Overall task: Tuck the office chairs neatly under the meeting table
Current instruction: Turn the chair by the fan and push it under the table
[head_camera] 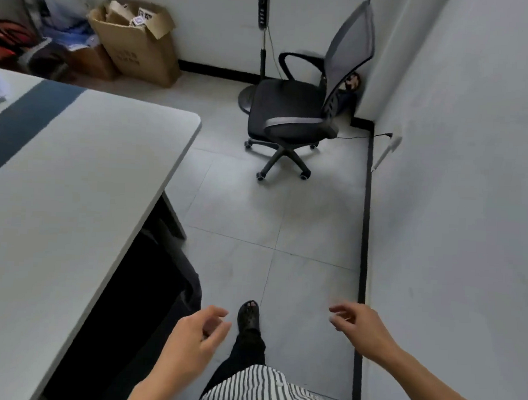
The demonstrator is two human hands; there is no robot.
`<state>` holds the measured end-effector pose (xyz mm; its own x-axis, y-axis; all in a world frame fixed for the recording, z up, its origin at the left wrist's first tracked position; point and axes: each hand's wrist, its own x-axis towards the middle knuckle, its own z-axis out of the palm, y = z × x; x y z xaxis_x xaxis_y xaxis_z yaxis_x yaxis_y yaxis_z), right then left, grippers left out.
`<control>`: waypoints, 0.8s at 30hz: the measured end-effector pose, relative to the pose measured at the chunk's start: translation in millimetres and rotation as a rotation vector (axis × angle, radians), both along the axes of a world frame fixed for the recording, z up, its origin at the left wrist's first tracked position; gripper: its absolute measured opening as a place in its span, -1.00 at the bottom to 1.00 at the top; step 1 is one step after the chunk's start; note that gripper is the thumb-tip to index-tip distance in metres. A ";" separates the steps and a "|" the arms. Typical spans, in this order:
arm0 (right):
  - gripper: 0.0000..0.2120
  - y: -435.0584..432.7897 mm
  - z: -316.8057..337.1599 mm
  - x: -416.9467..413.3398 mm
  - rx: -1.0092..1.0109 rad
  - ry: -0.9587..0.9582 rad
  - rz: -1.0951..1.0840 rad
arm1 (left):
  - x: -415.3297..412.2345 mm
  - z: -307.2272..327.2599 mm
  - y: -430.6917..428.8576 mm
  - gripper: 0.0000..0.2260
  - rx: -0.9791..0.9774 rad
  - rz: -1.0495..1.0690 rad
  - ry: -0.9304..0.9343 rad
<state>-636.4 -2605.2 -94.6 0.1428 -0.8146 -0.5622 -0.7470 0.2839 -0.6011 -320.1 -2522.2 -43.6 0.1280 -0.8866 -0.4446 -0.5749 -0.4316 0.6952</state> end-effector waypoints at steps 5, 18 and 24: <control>-0.84 -42.4 12.9 -29.3 0.067 -0.086 -0.410 | 5.9 -10.5 -108.9 -0.93 0.072 -0.001 0.124; -0.91 -199.9 40.6 -91.1 -0.019 -0.232 -0.804 | -40.5 14.2 -376.6 -0.93 0.033 -0.089 0.212; -0.90 -351.1 27.3 -146.3 -0.034 -0.277 -0.768 | -105.4 19.8 -479.8 -0.94 -0.010 0.014 0.232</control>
